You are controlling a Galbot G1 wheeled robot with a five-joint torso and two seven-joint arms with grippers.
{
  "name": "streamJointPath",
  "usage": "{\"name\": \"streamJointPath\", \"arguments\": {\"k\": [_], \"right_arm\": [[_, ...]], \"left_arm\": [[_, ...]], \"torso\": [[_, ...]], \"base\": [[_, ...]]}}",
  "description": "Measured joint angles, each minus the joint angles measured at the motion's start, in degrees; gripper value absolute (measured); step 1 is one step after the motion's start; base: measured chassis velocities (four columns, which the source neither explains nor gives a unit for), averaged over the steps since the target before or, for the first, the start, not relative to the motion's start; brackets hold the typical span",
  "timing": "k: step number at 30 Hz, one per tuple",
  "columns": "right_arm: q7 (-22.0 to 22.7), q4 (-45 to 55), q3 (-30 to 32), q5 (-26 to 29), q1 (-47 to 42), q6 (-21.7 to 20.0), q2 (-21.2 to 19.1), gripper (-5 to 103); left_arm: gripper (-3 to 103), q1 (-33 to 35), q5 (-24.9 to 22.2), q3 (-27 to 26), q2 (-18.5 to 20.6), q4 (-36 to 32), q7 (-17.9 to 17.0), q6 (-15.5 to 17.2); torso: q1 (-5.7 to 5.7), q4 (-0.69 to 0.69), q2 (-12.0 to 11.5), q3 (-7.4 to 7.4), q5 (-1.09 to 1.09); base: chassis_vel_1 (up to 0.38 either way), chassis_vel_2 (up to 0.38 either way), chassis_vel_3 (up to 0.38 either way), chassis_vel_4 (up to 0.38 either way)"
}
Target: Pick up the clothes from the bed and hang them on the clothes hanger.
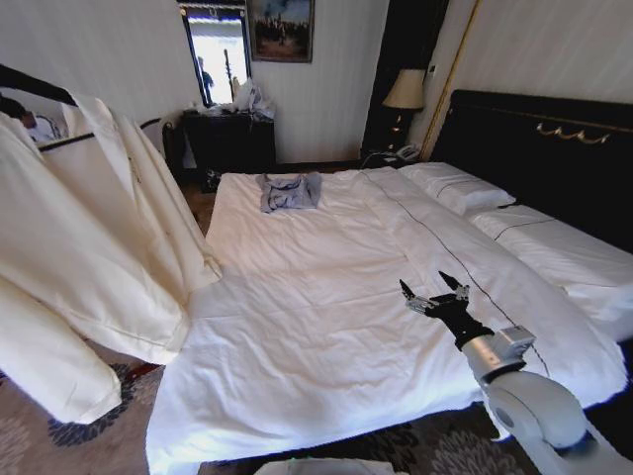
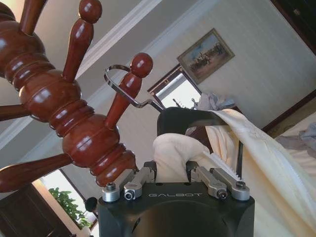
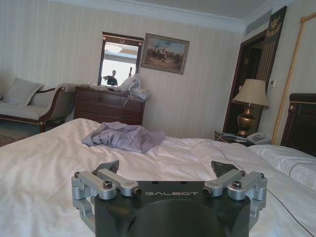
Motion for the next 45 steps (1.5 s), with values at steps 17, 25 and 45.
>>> {"name": "streamJointPath", "arguments": {"k": [17, 25, 45], "right_arm": [[0.0, 0.0, 0.0, 0.0, 0.0, 0.0, 0.0, 100], [0.0, 0.0, 0.0, 0.0, 0.0, 0.0, 0.0, 100], [0.0, 0.0, 0.0, 0.0, 0.0, 0.0, 0.0, 100]], "left_arm": [[26, 1.1, -2.3, -1.6, -0.7, -1.1, -1.5, 3.4], [24, 1.6, -4.6, -3.0, -0.7, -1.7, -3.1, 5.1], [94, 1.6, -4.5, -6.5, -0.9, -1.9, -5.8, 7.2]], "torso": [[0.0, 0.0, 0.0, 0.0, 0.0], [0.0, 0.01, 0.0, 0.0, 0.0], [0.0, 0.01, 0.0, 0.0, 0.0]], "base": [[0.0, 0.0, 0.0, 0.0], [0.0, 0.0, 0.0, 0.0], [0.0, 0.0, 0.0, 0.0]]}}
